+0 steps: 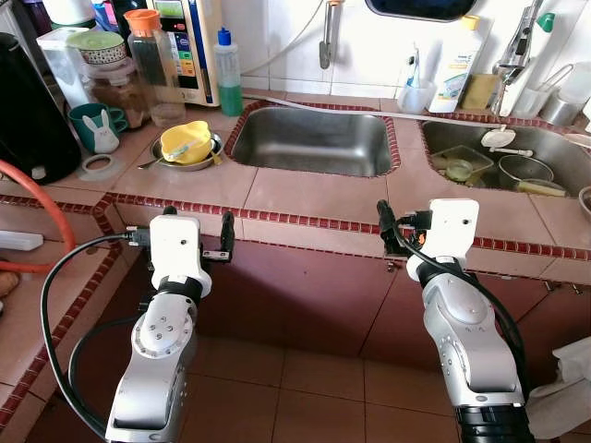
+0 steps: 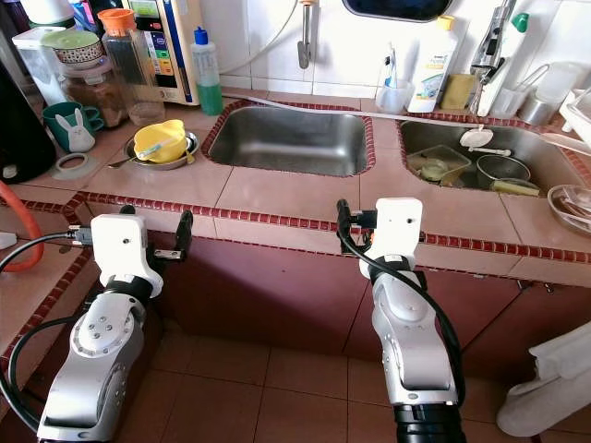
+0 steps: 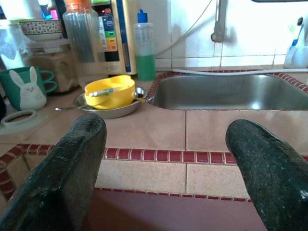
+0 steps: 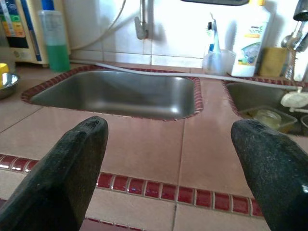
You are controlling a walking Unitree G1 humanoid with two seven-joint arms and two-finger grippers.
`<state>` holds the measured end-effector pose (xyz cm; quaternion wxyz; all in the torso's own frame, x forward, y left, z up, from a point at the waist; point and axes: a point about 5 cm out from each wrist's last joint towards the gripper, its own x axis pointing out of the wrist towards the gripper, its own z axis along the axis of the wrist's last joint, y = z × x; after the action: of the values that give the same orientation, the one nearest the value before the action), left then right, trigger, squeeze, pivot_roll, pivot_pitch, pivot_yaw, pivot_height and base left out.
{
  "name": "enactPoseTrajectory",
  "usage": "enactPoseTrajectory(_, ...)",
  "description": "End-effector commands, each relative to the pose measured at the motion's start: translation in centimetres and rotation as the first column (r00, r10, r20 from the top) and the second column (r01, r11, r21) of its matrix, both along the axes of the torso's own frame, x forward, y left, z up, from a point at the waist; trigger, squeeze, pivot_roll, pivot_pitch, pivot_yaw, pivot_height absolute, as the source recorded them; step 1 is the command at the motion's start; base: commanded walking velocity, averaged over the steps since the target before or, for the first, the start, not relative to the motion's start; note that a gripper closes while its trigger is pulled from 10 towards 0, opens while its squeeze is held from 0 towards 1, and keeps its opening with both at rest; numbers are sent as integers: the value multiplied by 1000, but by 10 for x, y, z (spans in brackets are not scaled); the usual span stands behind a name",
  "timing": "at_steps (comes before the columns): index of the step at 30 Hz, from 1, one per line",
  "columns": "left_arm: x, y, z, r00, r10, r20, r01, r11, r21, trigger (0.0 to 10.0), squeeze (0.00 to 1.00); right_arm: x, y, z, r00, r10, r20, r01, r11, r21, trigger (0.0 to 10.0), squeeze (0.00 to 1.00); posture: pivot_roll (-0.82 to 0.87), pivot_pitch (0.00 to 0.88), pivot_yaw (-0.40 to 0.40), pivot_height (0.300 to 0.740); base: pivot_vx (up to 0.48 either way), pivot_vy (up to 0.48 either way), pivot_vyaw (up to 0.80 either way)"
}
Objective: Kitchen organization
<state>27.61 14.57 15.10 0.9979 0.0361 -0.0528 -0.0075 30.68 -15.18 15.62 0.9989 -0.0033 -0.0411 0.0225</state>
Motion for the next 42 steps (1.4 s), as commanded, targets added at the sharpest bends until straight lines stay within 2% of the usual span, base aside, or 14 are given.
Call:
enactPoseTrajectory(1,1,-1,1,1000,-4,4,4,1000,8,10000,0,0,-4,1,1000,-15,3,15,1000,5,10000,0,42,0,14,740,0,0,-781)
enactPoseTrajectory(9,1,-1,1,1000,-4,4,3,1000,8,10000,0,0,-4,2,1000,-9,7,9,1000,3,10000,0,41,0,13,740,0,0,-763)
enactPoseTrajectory(24,1,-1,2,1000,-7,22,6,1000,2,10000,0,0,-3,3,1000,-2,17,2,1000,-5,10000,0,34,0,14,740,0,0,0)
enactPoseTrajectory(32,1,-3,3,998,-48,33,48,999,-9,10000,0,0,-3,4,1000,-3,21,3,1000,-6,10000,0,34,0,15,740,0,0,0)
enactPoseTrajectory(37,-3,-7,7,992,-115,59,117,993,-32,10000,0,1,-1,5,1000,9,29,-9,1000,-12,10000,0,37,0,14,740,0,0,0)
enactPoseTrajectory(42,-3,-7,6,991,-119,54,121,992,-38,10000,0,1,-1,5,999,12,30,-12,1000,-14,10000,0,37,0,15,740,201,0,0)
